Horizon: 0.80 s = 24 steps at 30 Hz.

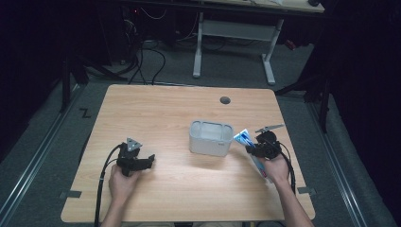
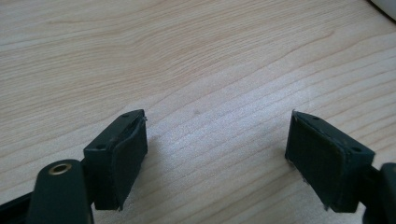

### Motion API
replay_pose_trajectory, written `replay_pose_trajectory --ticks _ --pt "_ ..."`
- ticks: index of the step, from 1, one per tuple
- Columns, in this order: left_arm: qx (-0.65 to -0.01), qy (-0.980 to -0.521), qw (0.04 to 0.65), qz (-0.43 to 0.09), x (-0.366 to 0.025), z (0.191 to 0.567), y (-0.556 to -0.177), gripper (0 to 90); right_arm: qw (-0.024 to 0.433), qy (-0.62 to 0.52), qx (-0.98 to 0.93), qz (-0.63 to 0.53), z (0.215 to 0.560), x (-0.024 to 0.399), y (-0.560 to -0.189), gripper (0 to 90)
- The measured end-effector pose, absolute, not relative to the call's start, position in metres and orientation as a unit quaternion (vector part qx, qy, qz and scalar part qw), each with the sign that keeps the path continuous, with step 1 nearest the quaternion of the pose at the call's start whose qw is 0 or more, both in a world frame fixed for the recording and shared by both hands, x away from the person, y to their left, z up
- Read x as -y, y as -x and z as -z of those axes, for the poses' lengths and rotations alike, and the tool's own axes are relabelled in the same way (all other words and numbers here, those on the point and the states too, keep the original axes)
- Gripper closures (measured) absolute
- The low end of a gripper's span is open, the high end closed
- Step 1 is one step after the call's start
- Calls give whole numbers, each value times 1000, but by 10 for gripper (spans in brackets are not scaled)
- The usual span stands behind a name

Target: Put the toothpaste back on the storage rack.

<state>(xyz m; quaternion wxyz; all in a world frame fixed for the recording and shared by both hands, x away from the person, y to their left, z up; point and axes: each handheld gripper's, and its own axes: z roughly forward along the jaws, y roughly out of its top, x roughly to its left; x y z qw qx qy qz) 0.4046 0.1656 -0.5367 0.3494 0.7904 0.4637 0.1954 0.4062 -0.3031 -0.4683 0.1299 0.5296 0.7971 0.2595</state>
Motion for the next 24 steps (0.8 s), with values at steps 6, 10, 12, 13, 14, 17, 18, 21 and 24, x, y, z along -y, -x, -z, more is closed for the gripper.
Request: replay_pose_trajectory --ticks 6,10,12,13,14,17,18,21,24 --pt "-464 -790 349 -196 -166 537 -404 210 128 -525 -794 -277 461 308 -402 700" --pt "-464 -790 349 -196 -166 537 -404 210 132 -522 -793 -287 456 310 -398 701" --pt "-464 -790 349 -196 -166 537 -404 210 132 -519 -793 -292 454 310 -396 700" --pt "-464 -790 349 -196 -166 537 -404 210 134 -518 -793 -293 453 310 -396 700" --pt "-464 -790 349 -196 -166 537 -404 209 136 -517 -793 -294 452 310 -395 701" --pt "-464 -790 349 -196 -166 537 -404 209 138 -515 -791 -300 449 310 -395 701" --pt "-464 -790 349 -196 -166 537 -404 210 138 -514 -790 -304 448 311 -394 701" --pt "-464 -790 349 -196 -166 537 -404 209 135 -512 -788 -314 445 311 -393 701" --pt "-464 -790 349 -196 -166 537 -404 210 134 -508 -788 -321 443 311 -392 701"
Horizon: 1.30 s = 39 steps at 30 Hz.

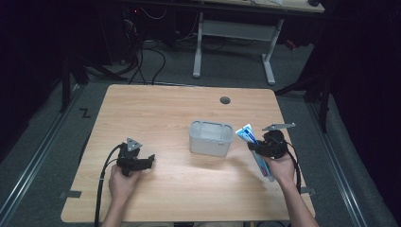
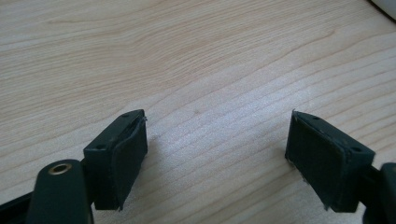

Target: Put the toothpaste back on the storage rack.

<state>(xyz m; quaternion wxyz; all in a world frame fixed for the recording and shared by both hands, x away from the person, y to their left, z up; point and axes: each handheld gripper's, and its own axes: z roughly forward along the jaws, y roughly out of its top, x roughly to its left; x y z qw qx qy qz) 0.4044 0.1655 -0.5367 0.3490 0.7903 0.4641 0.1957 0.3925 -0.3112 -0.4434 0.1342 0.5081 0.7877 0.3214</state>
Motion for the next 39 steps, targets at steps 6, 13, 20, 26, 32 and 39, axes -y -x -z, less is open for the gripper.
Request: replay_pose_trajectory --ticks 6,13,20,26,32,39 --pt "-464 -790 349 -196 -166 537 -404 209 140 -505 -782 -337 437 313 -389 703" --pt "-464 -790 349 -196 -166 537 -404 209 148 -497 -778 -355 423 314 -386 701" --pt "-466 -789 349 -196 -166 537 -404 210 157 -481 -768 -392 399 310 -380 699" --pt "-466 -789 349 -197 -166 537 -404 212 162 -457 -776 -404 383 297 -383 700" --pt "-466 -789 349 -196 -166 537 -404 212 162 -435 -779 -421 370 282 -390 697" --pt "-468 -788 348 -196 -166 537 -404 215 160 -416 -779 -440 359 264 -399 696"
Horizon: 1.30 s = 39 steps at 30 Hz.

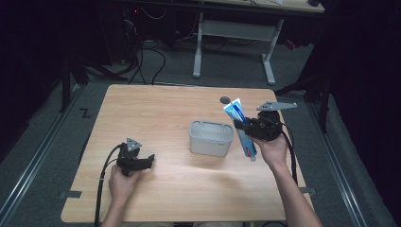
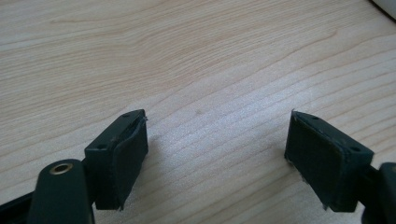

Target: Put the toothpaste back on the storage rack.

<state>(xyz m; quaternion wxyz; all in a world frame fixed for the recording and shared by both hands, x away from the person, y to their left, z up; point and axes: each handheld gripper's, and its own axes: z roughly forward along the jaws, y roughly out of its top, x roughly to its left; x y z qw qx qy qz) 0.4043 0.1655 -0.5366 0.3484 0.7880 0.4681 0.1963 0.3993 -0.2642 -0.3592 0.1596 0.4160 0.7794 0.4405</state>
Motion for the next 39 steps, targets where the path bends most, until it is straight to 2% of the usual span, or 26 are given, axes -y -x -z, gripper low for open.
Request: replay_pose_trajectory --ticks 9,24,39 --pt "-469 -787 349 -197 -165 537 -404 218 157 -395 -784 -453 348 239 -415 698" --pt "-470 -786 348 -199 -165 537 -404 221 179 -383 -769 -479 336 206 -442 694" --pt "-471 -785 349 -200 -165 537 -404 222 176 -397 -758 -487 345 192 -462 690"
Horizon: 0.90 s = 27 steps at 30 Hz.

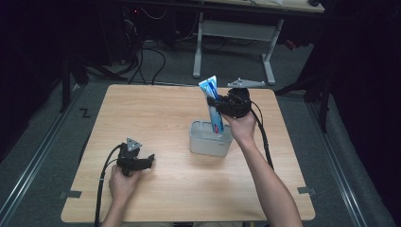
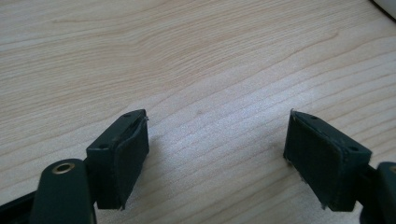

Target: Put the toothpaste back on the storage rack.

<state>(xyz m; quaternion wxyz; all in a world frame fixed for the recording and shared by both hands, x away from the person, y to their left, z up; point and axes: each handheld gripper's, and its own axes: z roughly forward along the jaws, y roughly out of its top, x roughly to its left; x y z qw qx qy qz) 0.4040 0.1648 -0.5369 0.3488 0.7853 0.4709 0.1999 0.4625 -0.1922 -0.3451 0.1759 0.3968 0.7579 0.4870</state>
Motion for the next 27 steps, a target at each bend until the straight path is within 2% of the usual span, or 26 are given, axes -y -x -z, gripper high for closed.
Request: replay_pose_trajectory --ticks 27 --pt "-470 -786 348 -199 -165 537 -404 222 176 -408 -789 -425 385 185 -465 686"
